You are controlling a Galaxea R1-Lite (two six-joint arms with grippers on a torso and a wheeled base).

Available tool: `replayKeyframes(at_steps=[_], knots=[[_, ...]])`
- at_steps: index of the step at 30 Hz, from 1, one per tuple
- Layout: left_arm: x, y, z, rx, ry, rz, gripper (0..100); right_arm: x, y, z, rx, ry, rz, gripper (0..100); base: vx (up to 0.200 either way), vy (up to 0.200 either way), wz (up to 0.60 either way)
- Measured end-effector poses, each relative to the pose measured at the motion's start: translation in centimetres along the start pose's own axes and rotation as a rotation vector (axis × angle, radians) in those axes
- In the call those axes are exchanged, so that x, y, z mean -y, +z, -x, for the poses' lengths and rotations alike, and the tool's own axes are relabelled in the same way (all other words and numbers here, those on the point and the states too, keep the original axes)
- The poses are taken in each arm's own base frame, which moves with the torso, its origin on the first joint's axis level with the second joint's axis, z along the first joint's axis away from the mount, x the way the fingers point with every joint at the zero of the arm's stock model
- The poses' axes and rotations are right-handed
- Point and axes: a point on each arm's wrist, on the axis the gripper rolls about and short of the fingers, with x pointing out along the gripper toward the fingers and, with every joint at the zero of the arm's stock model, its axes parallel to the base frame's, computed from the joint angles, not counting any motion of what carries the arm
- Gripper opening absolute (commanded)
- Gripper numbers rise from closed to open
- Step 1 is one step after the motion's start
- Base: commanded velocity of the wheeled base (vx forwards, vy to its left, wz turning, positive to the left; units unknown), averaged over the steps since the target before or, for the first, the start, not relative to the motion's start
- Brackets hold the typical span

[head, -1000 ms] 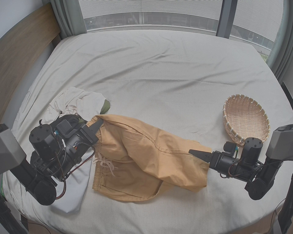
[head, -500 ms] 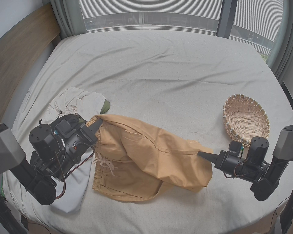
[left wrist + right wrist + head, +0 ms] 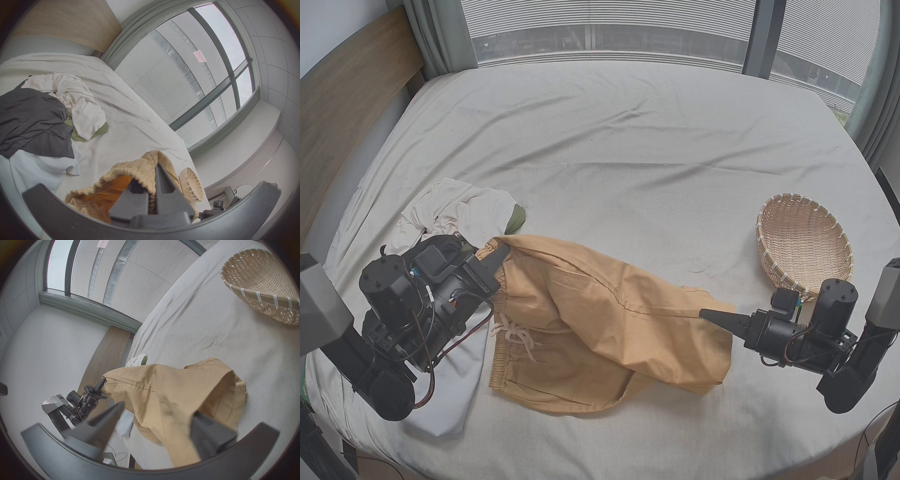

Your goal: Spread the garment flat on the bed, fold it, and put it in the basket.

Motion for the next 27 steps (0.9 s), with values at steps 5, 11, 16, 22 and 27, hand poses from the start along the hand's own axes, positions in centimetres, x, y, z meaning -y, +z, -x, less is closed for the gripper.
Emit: replayKeyframes(at_steps=[5, 11, 16, 22, 27], knots=[[0.1, 0.0, 0.0, 0.001, -0.002, 0.000, 0, 0.4, -0.1, -0.5, -0.005, -0.002, -0.002, 100, 0.000, 0.000, 0.00], [0.1, 0.0, 0.0, 0.002, -0.004, 0.000, 0, 0.6, -0.2, -0.7, -0.013, -0.004, -0.004, 100, 0.000, 0.000, 0.00], [0.2, 0.0, 0.0, 0.003, -0.006, 0.001, 0, 0.6, -0.5, -1.2, -0.023, 0.002, 0.000, 0, 0.000, 0.000, 0.00], [0.2, 0.1, 0.1, 0.004, -0.006, 0.002, 0, 0.7, -0.6, -1.4, -0.028, 0.000, -0.002, 0, 0.000, 0.000, 0.00], [0.3, 0.1, 0.2, 0.002, -0.007, 0.004, 0, 0.7, -0.5, -1.3, -0.020, -0.006, -0.002, 0, 0.000, 0.000, 0.00]])
